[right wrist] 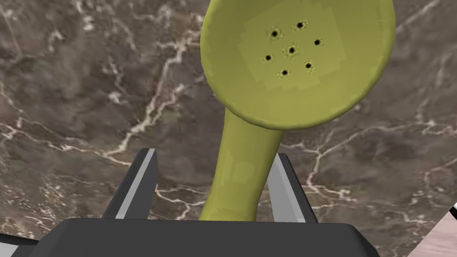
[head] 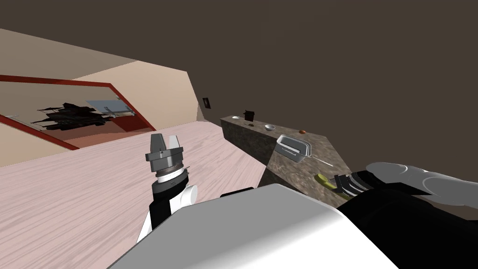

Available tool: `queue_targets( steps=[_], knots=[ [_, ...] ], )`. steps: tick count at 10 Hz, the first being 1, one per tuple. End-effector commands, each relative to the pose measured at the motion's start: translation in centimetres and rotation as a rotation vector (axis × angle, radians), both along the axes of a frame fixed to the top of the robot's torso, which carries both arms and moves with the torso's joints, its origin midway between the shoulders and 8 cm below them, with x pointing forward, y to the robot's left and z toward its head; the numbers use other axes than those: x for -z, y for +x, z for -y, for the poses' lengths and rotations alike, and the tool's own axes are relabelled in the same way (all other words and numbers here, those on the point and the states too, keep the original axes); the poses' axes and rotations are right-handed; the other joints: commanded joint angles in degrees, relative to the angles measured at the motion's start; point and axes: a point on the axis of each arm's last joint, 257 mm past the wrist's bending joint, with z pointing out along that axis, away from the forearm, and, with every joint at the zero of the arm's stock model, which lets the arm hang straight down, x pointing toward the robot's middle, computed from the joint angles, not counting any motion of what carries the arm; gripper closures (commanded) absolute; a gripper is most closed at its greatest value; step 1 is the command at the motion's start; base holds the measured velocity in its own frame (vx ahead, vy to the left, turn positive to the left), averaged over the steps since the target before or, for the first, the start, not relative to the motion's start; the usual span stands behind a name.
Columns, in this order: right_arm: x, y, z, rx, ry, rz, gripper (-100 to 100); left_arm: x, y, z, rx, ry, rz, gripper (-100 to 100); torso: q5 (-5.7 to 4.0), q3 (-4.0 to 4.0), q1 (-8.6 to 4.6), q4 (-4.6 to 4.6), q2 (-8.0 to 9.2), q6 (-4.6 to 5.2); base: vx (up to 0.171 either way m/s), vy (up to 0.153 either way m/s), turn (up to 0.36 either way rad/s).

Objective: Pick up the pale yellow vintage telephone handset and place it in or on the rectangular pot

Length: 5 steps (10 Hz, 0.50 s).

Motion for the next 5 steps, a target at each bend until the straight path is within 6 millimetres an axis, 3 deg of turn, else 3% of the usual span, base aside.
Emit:
queue_targets(
  steps=[1, 4, 5],
  knots=[
    [0.00, 0.00, 0.00, 0.000, 0.000, 0.000, 100, 0.00, 0.00, 0.00, 0.000, 0.000, 0.000, 0, 0.00, 0.00, 0.00, 0.00, 0.00, 0.00, 0.000, 0.000, 0.000],
    [-0.05, 0.05, 0.07, 0.002, -0.001, 0.002, 100, 0.00, 0.00, 0.00, 0.000, 0.000, 0.000, 0, 0.00, -0.04, 0.05, -0.03, -0.06, -0.02, 0.000, 0.000, 0.000],
    [-0.04, 0.04, 0.06, 0.002, -0.001, 0.001, 0, 0.00, 0.00, 0.00, 0.000, 0.000, 0.000, 0, 0.01, -0.04, 0.06, -0.03, -0.06, -0.02, 0.000, 0.000, 0.000]
  ],
)
